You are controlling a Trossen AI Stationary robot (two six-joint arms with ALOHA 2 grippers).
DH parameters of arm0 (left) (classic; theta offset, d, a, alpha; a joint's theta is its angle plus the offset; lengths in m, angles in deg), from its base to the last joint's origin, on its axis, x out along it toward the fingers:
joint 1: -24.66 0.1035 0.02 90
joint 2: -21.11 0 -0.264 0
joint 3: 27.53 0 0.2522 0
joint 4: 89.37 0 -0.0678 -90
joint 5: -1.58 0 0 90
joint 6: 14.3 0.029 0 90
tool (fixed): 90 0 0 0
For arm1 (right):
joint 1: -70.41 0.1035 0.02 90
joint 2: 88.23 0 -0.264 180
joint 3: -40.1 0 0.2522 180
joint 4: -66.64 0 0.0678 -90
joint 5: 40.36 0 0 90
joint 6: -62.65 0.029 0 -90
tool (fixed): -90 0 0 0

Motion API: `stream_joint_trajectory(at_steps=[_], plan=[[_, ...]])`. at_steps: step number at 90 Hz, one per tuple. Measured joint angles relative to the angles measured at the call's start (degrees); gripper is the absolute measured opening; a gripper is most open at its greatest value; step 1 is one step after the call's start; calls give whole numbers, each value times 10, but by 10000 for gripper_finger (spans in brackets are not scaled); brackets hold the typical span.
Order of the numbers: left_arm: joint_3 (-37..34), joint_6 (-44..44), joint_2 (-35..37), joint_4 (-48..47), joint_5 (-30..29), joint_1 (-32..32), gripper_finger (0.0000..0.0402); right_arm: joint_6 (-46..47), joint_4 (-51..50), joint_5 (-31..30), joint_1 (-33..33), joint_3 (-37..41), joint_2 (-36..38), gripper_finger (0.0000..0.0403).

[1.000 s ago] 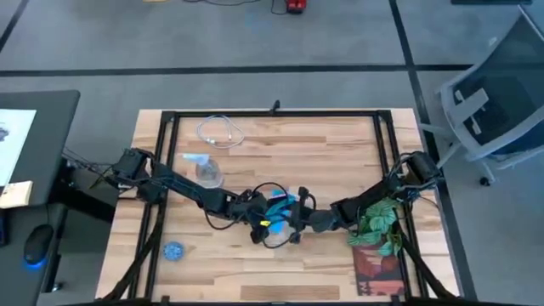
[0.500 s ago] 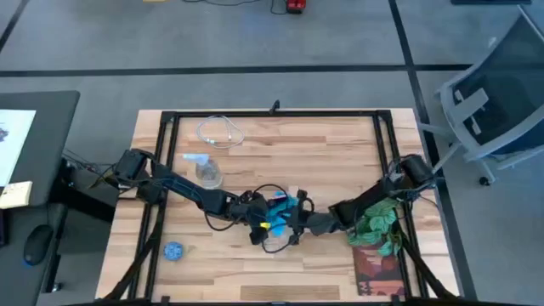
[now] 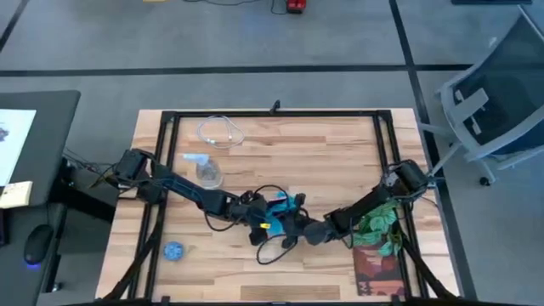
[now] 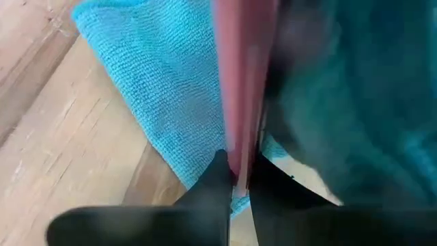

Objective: Apply microfiber cloth
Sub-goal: Wipe the front of the cellphone with a microfiber cloth

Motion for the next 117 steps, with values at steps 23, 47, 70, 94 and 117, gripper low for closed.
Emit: stream_joint_trajectory(at_steps=[23,47,70,94,117], plan=[[0,0,0,-3,-2,0,4,23,10,0,-11,0,-11,0],[0,9,0,-5,-4,0,5,77,2,68,-18,-1,-62,0],[1,9,0,-8,-3,0,5,70,-49,38,-1,2,-45,0],[1,8,1,-11,0,-1,7,-50,-1,-13,1,3,12,0],[1,8,2,-11,-1,-1,8,-101,34,-54,0,3,20,0]])
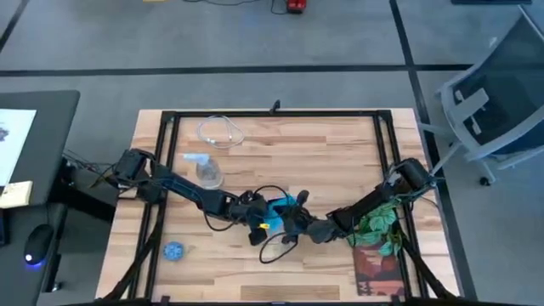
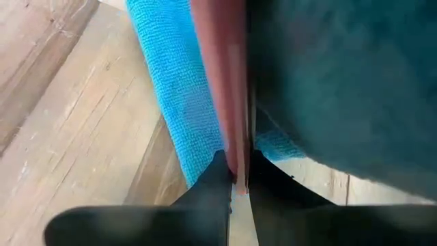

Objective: Apply microfiber cloth
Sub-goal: Wipe the front of the cellphone with a microfiber cloth

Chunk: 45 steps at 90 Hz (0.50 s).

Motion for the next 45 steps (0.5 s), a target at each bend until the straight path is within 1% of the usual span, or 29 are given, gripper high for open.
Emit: stream_joint_trajectory(at_steps=[6,14,25,36,45], plan=[[0,0,0,0,0,0,8,-5,4,-11,-1,0,0,0],[0,-1,0,0,-2,0,8,-28,20,-39,-1,0,0,0],[0,-1,0,-1,-3,0,9,-35,30,-44,-1,0,0,0],[0,-1,0,-1,-2,0,9,17,-1,-37,-2,-2,2,0],[0,-1,0,-2,-2,0,9,86,-58,-3,-6,-4,4,0]])
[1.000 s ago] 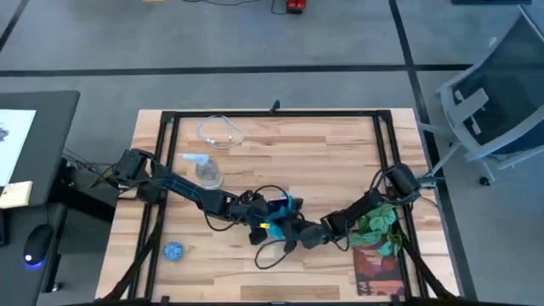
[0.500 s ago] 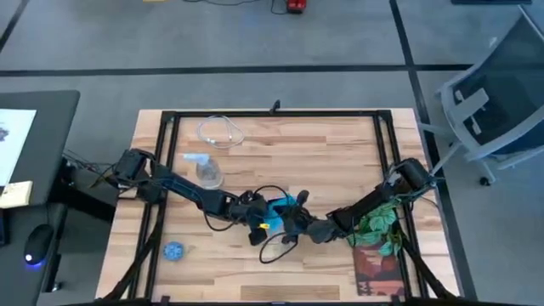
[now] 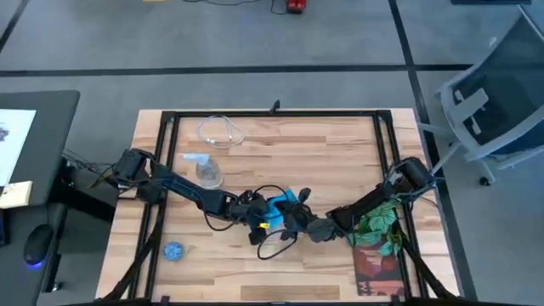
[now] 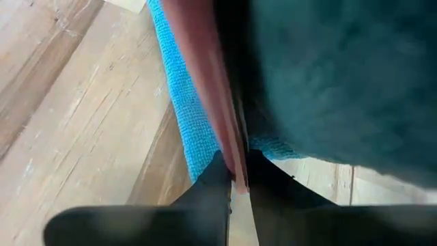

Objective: Apply microfiber cloth
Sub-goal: Wipe the front of the cellphone with a microfiber cloth

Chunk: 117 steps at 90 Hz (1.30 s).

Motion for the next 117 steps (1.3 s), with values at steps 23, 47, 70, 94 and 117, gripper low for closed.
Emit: stream_joint_trajectory(at_steps=[23,47,70,94,117], plan=[[0,6,0,0,2,0,9,-85,53,-23,12,2,1,0],[0,7,0,0,7,-1,9,-86,79,-28,7,1,6,0],[-2,1,-1,-13,10,-3,8,36,-27,33,-12,-1,7,0],[-1,-2,-2,-10,3,-3,4,-24,-2,13,9,1,18,0],[-1,-7,-2,-13,2,-3,0,-65,3,4,40,1,55,0]])
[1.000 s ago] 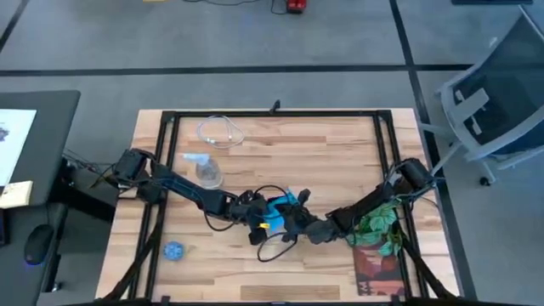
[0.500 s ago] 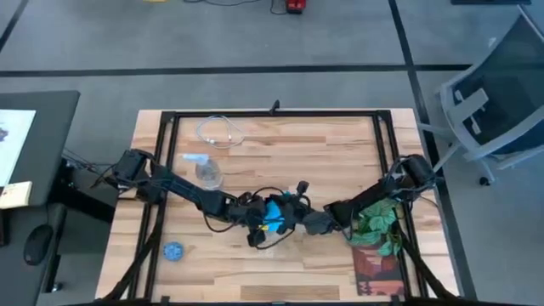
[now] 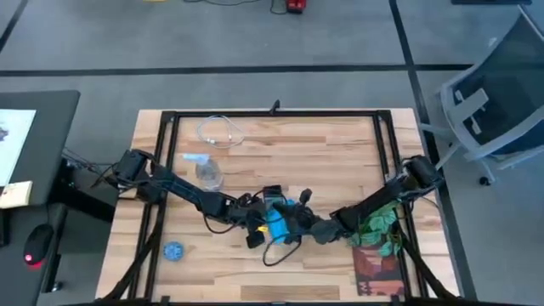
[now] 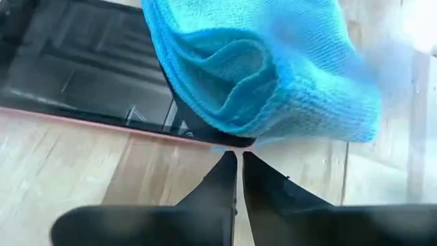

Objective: Apply microfiber cloth
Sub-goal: Wipe the front of the cellphone with a microfiber cloth

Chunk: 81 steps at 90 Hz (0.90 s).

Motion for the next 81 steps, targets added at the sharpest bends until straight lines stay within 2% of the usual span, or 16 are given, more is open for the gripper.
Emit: stream_joint_trajectory(at_steps=[13,24,38,48,64,74,81], plan=[[0,0,0,-1,-1,0,0,45,-32,5,13,1,28,1],[0,-2,0,-6,-1,0,0,184,-143,64,2,0,58,22],[0,-22,0,-17,-2,0,0,435,-313,230,-85,1,89,91],[0,-21,0,-16,-19,1,0,549,-382,359,-169,1,90,145],[0,-20,0,-15,-29,9,1,606,-394,557,-284,0,56,215],[0,-30,1,-14,-32,12,16,630,-395,639,-323,0,24,240],[-11,-46,1,2,-28,17,38,642,-392,675,-336,0,4,246]])
